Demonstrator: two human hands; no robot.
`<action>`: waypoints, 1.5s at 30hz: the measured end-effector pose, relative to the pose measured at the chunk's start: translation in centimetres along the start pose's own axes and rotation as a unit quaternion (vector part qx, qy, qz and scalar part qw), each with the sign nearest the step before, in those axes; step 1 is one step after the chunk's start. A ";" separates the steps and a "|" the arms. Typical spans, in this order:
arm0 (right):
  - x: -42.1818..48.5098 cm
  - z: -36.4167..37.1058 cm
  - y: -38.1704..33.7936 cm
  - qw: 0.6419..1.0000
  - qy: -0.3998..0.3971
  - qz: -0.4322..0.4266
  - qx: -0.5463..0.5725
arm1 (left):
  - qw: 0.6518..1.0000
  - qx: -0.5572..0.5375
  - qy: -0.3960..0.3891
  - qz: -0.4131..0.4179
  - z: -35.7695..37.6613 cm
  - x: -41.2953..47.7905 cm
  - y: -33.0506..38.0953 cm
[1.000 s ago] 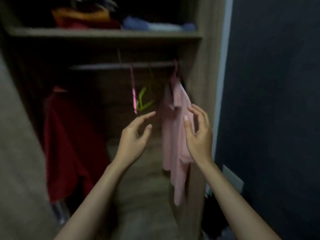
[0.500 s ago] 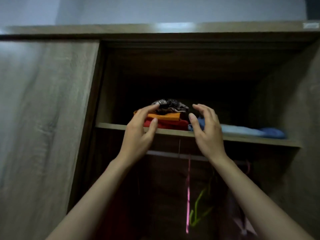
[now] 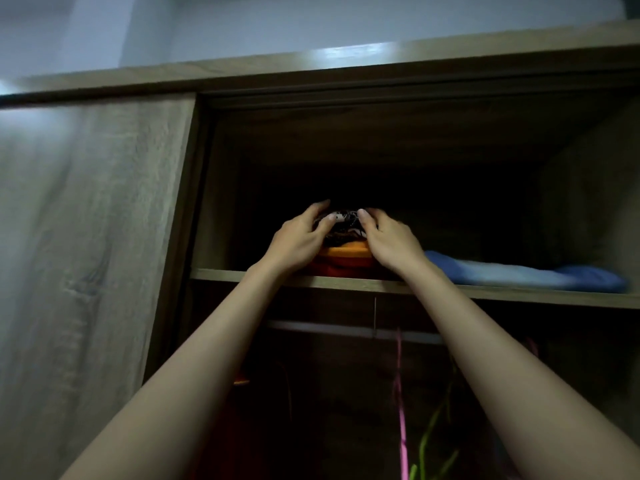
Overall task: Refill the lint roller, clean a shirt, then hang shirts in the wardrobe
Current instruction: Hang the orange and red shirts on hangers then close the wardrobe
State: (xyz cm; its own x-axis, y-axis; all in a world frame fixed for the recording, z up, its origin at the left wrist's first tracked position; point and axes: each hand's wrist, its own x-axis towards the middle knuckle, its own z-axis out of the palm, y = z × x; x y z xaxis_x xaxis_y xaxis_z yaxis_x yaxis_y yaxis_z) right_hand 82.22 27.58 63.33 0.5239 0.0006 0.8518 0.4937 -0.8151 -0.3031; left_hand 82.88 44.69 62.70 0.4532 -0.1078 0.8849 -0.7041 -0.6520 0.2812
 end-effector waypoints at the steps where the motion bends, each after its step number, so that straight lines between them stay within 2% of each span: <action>1: 0.0 0.0 -0.2 1.000 0.001 -0.001 0.012 | 1.000 -0.001 -0.008 0.007 0.0 0.2 0.0; 6: -0.6 0.0 -0.6 0.999 0.040 -0.022 0.027 | 1.000 0.018 -0.017 0.012 0.0 0.8 -0.6; 12: -1.1 -0.2 -1.1 0.998 0.054 -0.029 0.031 | 0.998 -0.051 0.033 0.033 -0.1 0.3 -1.1; 17: -1.2 0.1 -1.6 0.991 0.115 -0.066 0.024 | 0.988 -0.108 0.088 0.063 -0.1 -0.3 -1.1; 25: -2.7 0.1 -2.4 0.955 0.242 -0.154 0.078 | 0.955 -0.193 0.173 0.144 -0.2 -0.7 -1.3; 28: -4.1 0.3 -2.2 0.943 0.262 -0.175 0.105 | 0.946 -0.207 0.181 0.173 -0.5 -1.2 -1.2; 29: -4.6 0.3 -2.0 0.943 0.262 -0.166 0.118 | 0.946 -0.219 0.174 0.165 -0.7 -1.3 -1.3; 31: -5.1 0.3 -1.6 0.947 0.263 -0.129 0.131 | 0.951 -0.259 0.136 0.098 -1.0 -1.4 -1.2; 34: -4.6 -0.1 -1.2 0.962 0.242 -0.040 0.118 | 0.966 -0.243 0.077 -0.052 -1.4 -0.6 -1.2; 37: -3.5 -0.5 -1.1 0.982 0.166 0.027 0.087 | 0.971 -0.201 0.025 -0.128 -1.7 0.2 -0.6; 41: -2.9 -0.7 -1.5 0.994 0.076 0.054 0.052 | 0.977 -0.164 -0.016 -0.132 -1.8 0.8 0.4; 45: -2.7 -0.8 -1.9 0.997 0.000 0.041 0.066 | 0.972 -0.196 -0.081 -0.105 -2.0 0.7 0.9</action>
State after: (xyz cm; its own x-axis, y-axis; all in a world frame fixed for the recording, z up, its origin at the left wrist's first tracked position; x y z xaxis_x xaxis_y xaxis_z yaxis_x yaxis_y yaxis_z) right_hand 79.29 28.66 62.01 0.5655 -0.0628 0.8224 0.5366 -0.7292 -0.4246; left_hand 81.46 45.48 64.33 0.6663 -0.1410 0.7322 -0.7274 -0.3391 0.5966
